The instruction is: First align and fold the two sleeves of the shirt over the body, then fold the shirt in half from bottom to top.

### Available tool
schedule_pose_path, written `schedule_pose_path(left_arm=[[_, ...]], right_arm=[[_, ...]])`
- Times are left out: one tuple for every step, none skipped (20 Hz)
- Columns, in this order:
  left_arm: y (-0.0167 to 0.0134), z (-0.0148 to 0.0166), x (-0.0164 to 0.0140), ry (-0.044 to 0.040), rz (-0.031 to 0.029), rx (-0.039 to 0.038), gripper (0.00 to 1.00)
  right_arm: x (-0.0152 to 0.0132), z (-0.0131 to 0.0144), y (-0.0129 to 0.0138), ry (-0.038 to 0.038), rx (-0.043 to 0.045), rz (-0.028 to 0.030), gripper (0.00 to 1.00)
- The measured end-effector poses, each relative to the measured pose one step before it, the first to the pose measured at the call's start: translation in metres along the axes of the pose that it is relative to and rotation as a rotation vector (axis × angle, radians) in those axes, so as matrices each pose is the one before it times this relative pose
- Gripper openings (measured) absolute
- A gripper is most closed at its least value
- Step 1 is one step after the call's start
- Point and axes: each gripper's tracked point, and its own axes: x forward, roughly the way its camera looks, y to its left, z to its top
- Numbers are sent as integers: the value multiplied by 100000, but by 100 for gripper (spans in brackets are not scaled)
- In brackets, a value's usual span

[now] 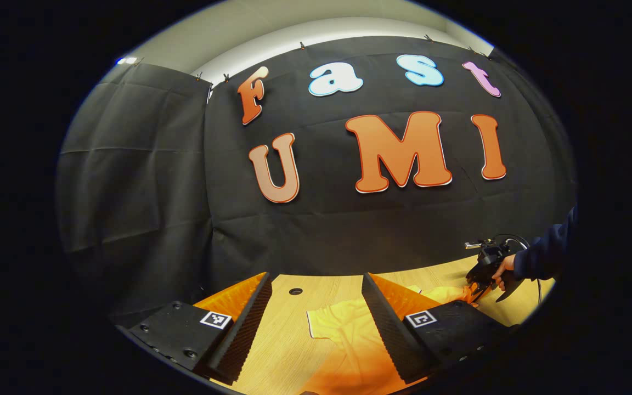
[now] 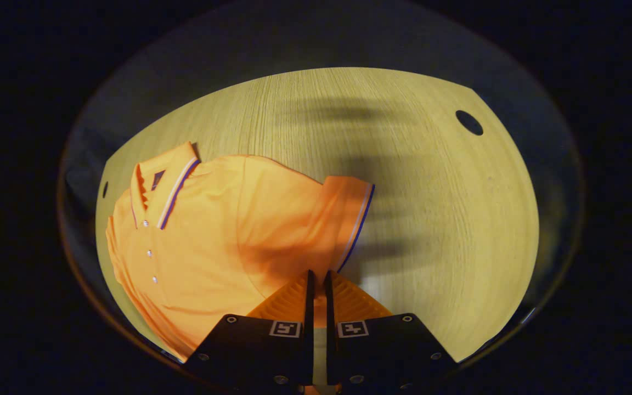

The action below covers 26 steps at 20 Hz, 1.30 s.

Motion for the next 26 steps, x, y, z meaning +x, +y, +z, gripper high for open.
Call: schedule_pose_path(left_arm=[[305, -27, -54, 102, 515, 42, 99], [372, -363, -36, 392, 700, 46, 99], [290, -116, -37, 528, 500, -68, 99], [172, -245, 49, 522, 351, -471, 99], [162, -103, 38, 396, 278, -639, 99], [101, -139, 60, 594, 234, -10, 99], [-36, -17, -9, 146, -130, -200, 99], [-87, -46, -84, -229, -255, -395, 99], [-145, 53, -125, -13, -409, 124, 99], [-110, -8, -79, -229, -208, 602, 99], [64, 70, -84, -162, 370, 1096, 99], [145, -271, -138, 482, 283, 900, 99], [-5, -231, 31, 789, -93, 238, 99], [-79, -330, 59, 860, -61, -93, 99], [-33, -195, 124, 1026, 172, -136, 99], [-23, -277, 0, 743, 192, -138, 100], [-19, 61, 115, 284, 165, -125, 99], [35, -191, 64, 116, 60, -161, 99], [-33, 66, 244, 209, 18, -209, 99], [-121, -123, 120, 323, -26, -18, 99], [-123, -19, 85, 98, -165, 515, 99], [-163, 254, 8, -517, -408, 631, 99], [32, 286, -75, -841, -166, 401, 99], [176, 22, 22, -400, -15, 39, 99], [47, -102, 66, 247, 34, -121, 99], [146, -242, 11, 327, -85, -505, 99]], right_arm=[[-386, 886, -86, -3399, 1134, 536, 8], [-689, 751, 260, -3566, 993, 1440, 7], [-961, 518, 801, -1677, 553, 3189, 6], [-404, 232, 451, -383, -358, 1535, 5], [-492, 352, 165, -1506, 382, 55, 4], [-126, 261, 344, -878, -557, 521, 4], [379, -315, -504, 912, -1300, -2081, 2], [391, -881, -827, 3572, -616, -2743, 3], [653, -1076, -1032, 4333, 23, -2933, 3], [721, -721, -330, 3872, 82, -720, 4], [31, -126, -279, 1373, 182, -107, 14], [537, 16, -356, 67, -394, -1691, 18], [318, 25, -274, -305, -599, -1367, 44], [302, -110, 9, 561, -389, -841, 45], [-194, -336, 193, 2055, -1322, -987, 54], [368, 400, 209, -2873, -1228, -819, 70], [83, -259, -119, 153, -4458, -2472, 65], [-346, 252, 545, -2199, -2115, 128, 67], [395, 11, 473, -896, 123, 427, 48], [-94, 21, 248, -6, 913, -798, 28], [-80, 114, 290, -502, -617, 1888, 15], [2, 225, 335, 375, 2866, 2833, 20], [-715, 312, 135, -2141, 2883, 957, 8], [-129, 66, 322, -403, 1992, 2710, 8], [-446, 483, 574, -1298, 1469, 2982, 8], [-488, 180, 854, -732, 1394, 3689, 8]])
